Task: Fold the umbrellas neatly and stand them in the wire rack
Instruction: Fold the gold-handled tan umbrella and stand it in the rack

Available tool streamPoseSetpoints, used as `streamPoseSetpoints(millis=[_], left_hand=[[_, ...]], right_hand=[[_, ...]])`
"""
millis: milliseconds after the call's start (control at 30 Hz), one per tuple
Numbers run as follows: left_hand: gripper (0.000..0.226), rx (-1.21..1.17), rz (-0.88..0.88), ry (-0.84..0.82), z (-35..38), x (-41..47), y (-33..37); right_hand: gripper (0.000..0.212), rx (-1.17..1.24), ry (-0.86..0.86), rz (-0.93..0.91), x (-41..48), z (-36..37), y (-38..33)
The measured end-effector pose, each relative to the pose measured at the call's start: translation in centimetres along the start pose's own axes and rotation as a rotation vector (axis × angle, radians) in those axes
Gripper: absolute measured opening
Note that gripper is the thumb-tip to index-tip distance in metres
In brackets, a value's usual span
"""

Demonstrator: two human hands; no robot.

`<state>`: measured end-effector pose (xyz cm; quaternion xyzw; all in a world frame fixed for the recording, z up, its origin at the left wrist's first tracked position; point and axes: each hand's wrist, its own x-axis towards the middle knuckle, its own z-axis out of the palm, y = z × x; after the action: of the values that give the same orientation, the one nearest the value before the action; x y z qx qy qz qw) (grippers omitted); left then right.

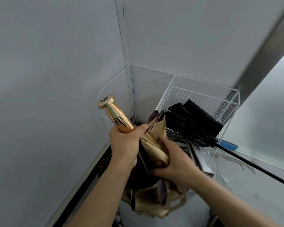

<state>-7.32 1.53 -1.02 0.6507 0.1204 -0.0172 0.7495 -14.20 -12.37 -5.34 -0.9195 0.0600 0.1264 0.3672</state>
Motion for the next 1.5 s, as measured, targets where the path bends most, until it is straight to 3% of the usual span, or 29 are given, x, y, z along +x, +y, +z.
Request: streamPoseSetpoints(millis=[67,167,267,333,433,500,600,700,733,833,900,1000,1133,1200,1333,1500], left_hand=[[0.031,-0.034,-0.035,-0.079,0.4,-0.7,0.1],[0.026,-0.092,-0.093,-0.21,0.4,-1.1,0.1],[0.025,0.018,-0.032,-0.408,-0.3,-0.8,0.4],[0.037,0.106,0.048,-0.524,-1.0,-0.7,0.7],[0.059,0.126,0.015,-0.68,-2.1,-0.1,1.3],[0.053,0.167,0.009,-0.71,-2.4,0.0,1.5],[0.034,0.138,-0.027,-0.645,-1.8,-0.5,1.2],[0.023,0.143,-0.029,-0.508,-1.0,-0.7,0.7],[0.022,0.165,-0.001,-0.455,-0.9,-0.6,0.6],[0.02,0.243,0.076,-0.311,-1.2,0.0,0.4],[0.018,0.329,0.142,-0.289,-1.6,0.3,0.5],[0.007,0.386,0.194,-0.27,-2.1,0.7,0.7],[0.024,0.368,0.229,-0.141,-2.8,1.5,0.5],[0.024,0.352,0.206,-0.086,-2.8,1.6,0.6],[0.032,0.267,0.168,-0.024,-2.5,1.8,0.5],[0.031,0.248,0.182,-0.1,-1.4,0.7,0.4]], right_hand=[[0.105,-0.073,-0.017,0.038,0.2,-0.2,0.2],[0.059,-0.061,-0.025,0.022,0.3,-0.7,0.4],[0.035,0.117,-0.101,-0.035,0.2,-1.0,0.6],[0.018,0.234,-0.184,-0.082,-0.2,-1.4,0.3],[0.033,0.316,-0.293,-0.114,-0.9,-2.5,-0.7],[0.004,0.31,-0.395,-0.112,-1.0,-2.8,-0.4],[0.029,0.299,-0.484,-0.044,-0.6,-2.3,-0.2],[0.007,0.297,-0.436,-0.075,-0.5,-2.0,-0.4],[0.006,0.301,-0.377,-0.088,-0.3,-1.7,0.1],[0.036,0.358,-0.045,-0.065,0.4,-2.1,0.9],[0.043,0.5,0.169,0.001,0.5,-3.1,1.3],[0.036,0.603,0.414,0.057,0.7,-4.8,2.4],[0.013,0.582,0.594,0.105,0.3,-5.9,2.8],[0.015,0.602,0.559,0.108,0.0,-5.6,2.5],[0.021,0.823,0.277,0.079,-0.5,-4.3,0.9],[0.012,0.865,0.101,0.056,0.0,-1.9,0.1]])
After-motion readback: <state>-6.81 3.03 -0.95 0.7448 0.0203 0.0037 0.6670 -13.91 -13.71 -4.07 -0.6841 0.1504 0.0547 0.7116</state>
